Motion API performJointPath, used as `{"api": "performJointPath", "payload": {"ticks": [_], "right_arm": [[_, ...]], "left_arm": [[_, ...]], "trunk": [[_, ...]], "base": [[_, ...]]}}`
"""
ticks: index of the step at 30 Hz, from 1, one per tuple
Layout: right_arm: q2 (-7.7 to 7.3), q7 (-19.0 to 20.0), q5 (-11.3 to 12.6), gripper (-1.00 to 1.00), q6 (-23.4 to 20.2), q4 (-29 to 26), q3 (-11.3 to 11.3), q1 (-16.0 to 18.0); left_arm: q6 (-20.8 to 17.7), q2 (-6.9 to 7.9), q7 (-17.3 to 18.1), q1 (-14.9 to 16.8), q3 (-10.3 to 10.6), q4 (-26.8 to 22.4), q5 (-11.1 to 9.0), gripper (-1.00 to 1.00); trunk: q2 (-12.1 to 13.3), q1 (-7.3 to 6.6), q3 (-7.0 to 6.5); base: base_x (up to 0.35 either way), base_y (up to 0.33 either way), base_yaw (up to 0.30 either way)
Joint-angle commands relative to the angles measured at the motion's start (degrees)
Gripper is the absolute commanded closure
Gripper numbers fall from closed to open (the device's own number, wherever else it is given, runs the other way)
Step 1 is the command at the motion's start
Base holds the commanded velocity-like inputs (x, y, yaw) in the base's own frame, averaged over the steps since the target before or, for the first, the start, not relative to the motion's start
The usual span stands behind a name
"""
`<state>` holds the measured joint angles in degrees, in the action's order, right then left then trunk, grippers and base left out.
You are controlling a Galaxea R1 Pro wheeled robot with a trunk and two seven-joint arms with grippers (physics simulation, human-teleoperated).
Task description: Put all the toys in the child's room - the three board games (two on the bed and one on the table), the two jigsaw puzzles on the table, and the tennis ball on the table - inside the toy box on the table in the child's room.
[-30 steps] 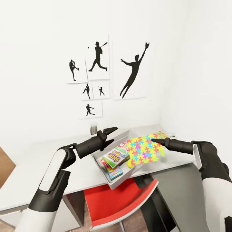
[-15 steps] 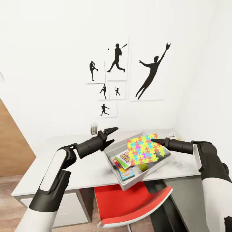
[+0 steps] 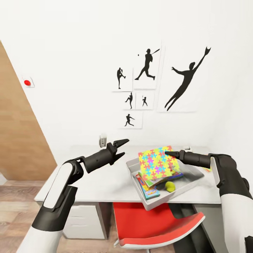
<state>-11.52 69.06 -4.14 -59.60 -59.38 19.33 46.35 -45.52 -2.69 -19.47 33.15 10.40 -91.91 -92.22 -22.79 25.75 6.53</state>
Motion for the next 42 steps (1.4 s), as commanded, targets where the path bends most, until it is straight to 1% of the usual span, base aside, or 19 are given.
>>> {"api": "performJointPath", "payload": {"ticks": [1, 14, 20, 28, 42], "right_arm": [[0.01, 0.5, -0.4, 1.00, -0.4, 0.0, 0.1, 0.1], [-0.07, 0.5, -0.3, 1.00, -0.4, 0.0, 0.2, 0.1], [-0.04, 0.5, -0.3, 1.00, -0.4, -0.1, 0.2, 0.1], [-0.03, 0.5, -0.3, 1.00, -0.4, -0.1, 0.2, 0.1], [0.00, 0.5, -0.4, 1.00, -0.4, -0.2, 0.1, 0.1]], "left_arm": [[-0.1, -0.03, -0.6, 0.1, 0.0, 0.0, -0.6, -1.00], [-0.1, 0.10, -0.7, 0.1, -0.1, 0.1, -0.6, -1.00], [-0.1, 0.24, -0.5, 0.0, -0.1, 0.1, -0.6, -1.00], [0.0, 0.25, -0.3, -1.2, -0.6, 0.0, -0.6, -1.00], [0.1, 0.23, -0.3, -1.4, -0.6, 0.0, -0.6, -1.00]], "trunk": [[-0.1, 0.04, 0.12], [-0.1, 0.04, 0.09], [-0.1, 0.04, 0.09], [-0.1, 0.04, 0.09], [-0.1, 0.04, 0.09]], "base": [[0.000, 0.000, 0.145], [0.006, -0.002, 0.036], [0.159, -0.106, 0.003], [0.127, -0.056, 0.002], [0.012, -0.005, 0.167]]}}
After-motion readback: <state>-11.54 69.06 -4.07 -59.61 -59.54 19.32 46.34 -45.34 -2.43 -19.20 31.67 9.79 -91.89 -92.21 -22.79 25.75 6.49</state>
